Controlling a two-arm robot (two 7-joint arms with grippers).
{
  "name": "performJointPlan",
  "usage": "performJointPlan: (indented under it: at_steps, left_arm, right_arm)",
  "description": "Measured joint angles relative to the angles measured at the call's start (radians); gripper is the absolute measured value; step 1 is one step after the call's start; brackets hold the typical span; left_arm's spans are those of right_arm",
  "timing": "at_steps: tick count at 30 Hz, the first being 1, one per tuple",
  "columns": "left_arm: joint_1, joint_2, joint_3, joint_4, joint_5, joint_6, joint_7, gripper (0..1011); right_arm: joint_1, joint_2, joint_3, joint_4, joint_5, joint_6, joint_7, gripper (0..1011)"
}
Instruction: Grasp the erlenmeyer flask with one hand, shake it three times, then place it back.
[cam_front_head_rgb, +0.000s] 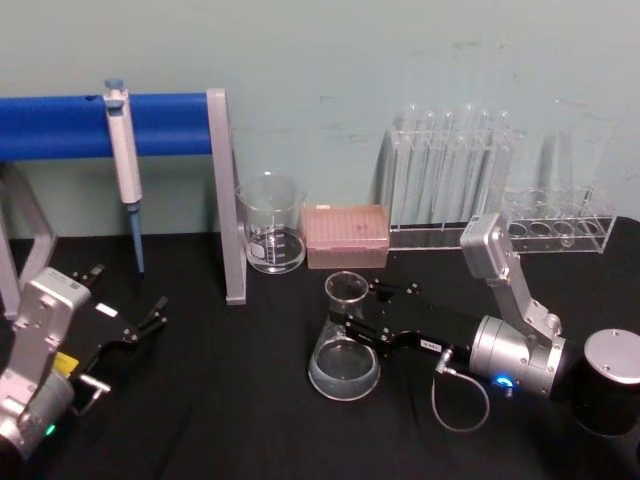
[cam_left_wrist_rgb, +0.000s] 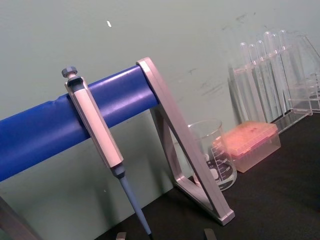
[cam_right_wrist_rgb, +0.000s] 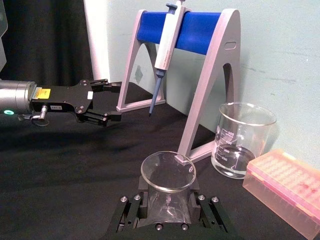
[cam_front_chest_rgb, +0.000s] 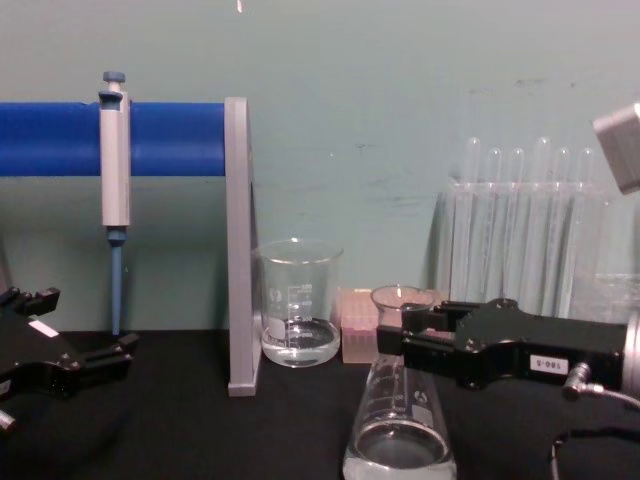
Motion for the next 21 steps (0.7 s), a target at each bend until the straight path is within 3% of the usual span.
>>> performJointPlan:
  at_steps: [11, 21]
  left_arm:
    - [0.0, 0.0, 0.0, 0.0, 0.0, 0.0, 0.0, 1001]
    - [0.0, 0.0, 0.0, 0.0, 0.0, 0.0, 0.0, 1001]
  right_arm:
    - [0.0, 0.0, -0.001, 0.001, -0.001, 0.002, 0.001, 453]
    - [-0.001, 0.0, -0.002, 0.002, -0.002, 0.004, 0.001, 743]
